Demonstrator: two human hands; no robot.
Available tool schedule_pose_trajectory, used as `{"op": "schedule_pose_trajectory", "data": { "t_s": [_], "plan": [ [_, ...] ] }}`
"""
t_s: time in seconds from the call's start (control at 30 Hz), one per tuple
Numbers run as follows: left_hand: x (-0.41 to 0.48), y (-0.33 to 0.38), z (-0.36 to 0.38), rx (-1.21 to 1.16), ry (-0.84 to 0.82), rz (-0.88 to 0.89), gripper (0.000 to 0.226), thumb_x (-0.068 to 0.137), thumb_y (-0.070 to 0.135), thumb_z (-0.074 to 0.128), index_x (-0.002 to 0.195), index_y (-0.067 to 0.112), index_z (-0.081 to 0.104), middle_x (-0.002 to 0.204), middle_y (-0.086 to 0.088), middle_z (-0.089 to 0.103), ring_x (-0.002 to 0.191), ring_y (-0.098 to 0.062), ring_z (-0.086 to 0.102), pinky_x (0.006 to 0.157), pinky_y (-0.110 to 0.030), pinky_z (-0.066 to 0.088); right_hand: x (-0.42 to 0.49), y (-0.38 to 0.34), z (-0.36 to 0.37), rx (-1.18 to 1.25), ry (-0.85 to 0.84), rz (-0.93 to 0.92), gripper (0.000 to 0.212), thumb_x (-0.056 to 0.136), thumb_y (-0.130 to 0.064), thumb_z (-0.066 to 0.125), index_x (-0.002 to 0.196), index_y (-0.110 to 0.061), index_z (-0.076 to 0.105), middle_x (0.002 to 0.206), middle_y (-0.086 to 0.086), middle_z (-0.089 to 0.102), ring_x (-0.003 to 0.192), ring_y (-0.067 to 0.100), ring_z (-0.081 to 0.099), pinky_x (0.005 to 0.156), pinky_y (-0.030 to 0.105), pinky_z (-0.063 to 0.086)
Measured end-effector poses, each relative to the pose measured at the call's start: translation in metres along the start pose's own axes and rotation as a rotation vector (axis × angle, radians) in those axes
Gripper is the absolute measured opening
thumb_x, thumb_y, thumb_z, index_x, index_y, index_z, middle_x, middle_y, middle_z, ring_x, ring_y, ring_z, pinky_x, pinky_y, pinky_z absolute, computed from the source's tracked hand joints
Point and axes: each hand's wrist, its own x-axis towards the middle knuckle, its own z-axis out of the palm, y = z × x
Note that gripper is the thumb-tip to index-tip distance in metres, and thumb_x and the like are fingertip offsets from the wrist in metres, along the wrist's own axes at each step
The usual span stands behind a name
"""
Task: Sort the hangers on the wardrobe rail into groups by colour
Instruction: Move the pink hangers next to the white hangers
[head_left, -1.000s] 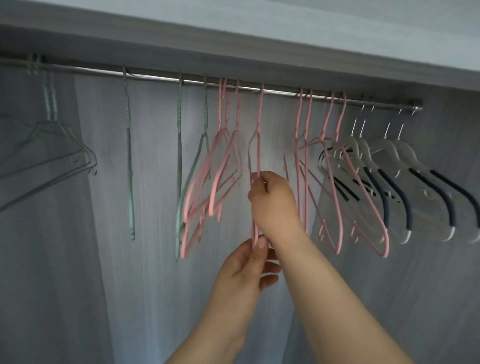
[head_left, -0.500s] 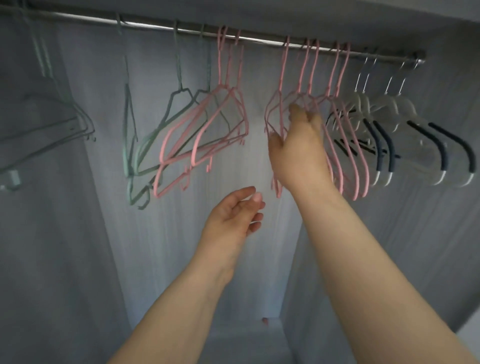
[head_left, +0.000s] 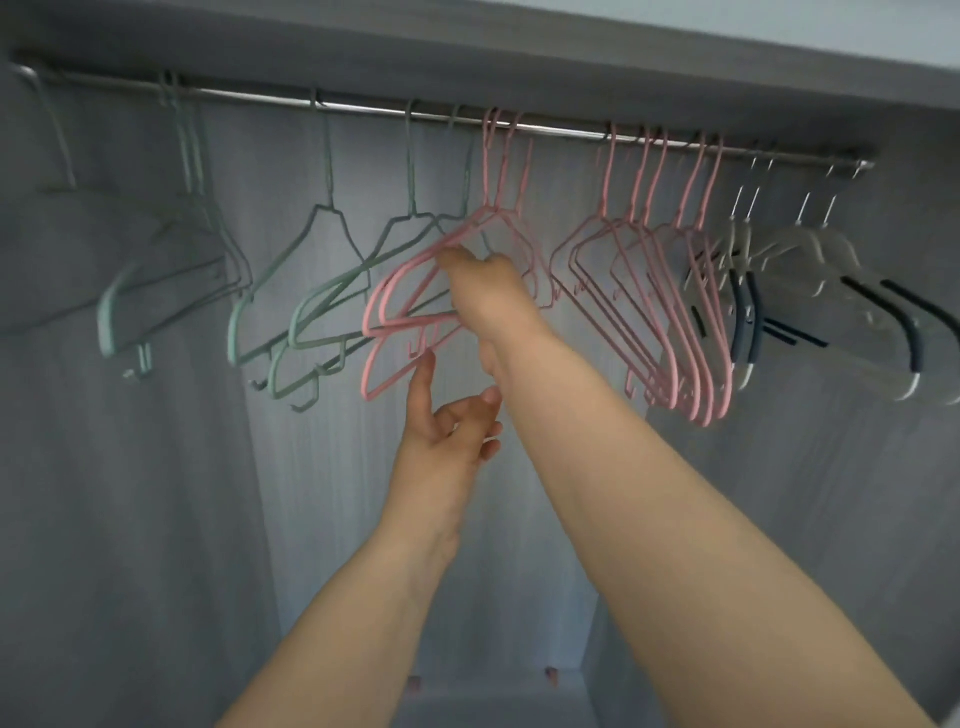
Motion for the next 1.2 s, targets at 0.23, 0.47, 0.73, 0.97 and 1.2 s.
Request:
{"op": "schedule_pose_trajectory", "data": {
  "t_s": [0.23,0.47,0.73,0.97,1.2],
  "plan": [
    [-0.001,0.008,-0.010,0.137,-0.023,0.082,0.070,0.087,0.008,0.052,0.138,0.041,0.018,0.101,-0.010,0.065,0.104,-0.023,0.060,0.092,-0.034,0.049,0.009,0.003,0.022,0.174,0.032,-0.046,0.046,0.083,-0.026,0.056,0.120,0.000,0.047,0.091,0.010,0.065,0.090,0.027,0.065,0.071,0.033,0.052],
    [-0.001,0.011,-0.018,0.202,-0.002,0.122,0.060,0.088,0.014,0.054,0.136,0.039,0.029,0.090,0.007,0.059,0.089,-0.008,0.058,0.085,-0.025,0.049,0.018,0.007,0.018,0.049,0.160,-0.289,0.011,0.093,-0.014,0.038,0.087,-0.005,0.039,0.065,0.005,0.045,0.059,0.021,0.046,0.055,0.029,0.038],
    [0.006,0.014,-0.016,0.272,-0.081,0.147,0.049,0.091,0.012,0.050,0.124,0.045,0.035,0.121,0.009,0.055,0.098,-0.003,0.057,0.102,-0.034,0.042,0.039,-0.009,0.007,0.079,0.232,-0.280,0.034,0.092,-0.016,0.041,0.060,-0.014,0.031,0.059,0.002,0.038,0.062,0.021,0.043,0.050,0.023,0.031],
    [0.005,0.001,-0.021,0.278,-0.095,0.052,0.049,0.093,0.005,0.041,0.131,0.035,0.036,0.126,0.006,0.052,0.107,-0.001,0.053,0.106,-0.036,0.038,0.045,-0.029,0.002,0.065,0.294,-0.197,0.032,0.094,-0.015,0.040,0.064,-0.009,0.035,0.058,0.001,0.040,0.053,0.015,0.044,0.041,0.020,0.035],
    [0.004,-0.013,-0.026,0.282,-0.096,-0.008,0.048,0.093,0.005,0.042,0.132,0.032,0.038,0.125,0.007,0.054,0.110,-0.007,0.055,0.106,-0.038,0.038,0.036,-0.014,-0.007,0.122,0.217,-0.086,0.034,0.093,-0.012,0.039,0.059,-0.010,0.035,0.056,0.004,0.042,0.048,0.017,0.042,0.038,0.016,0.034]
  ]
}}
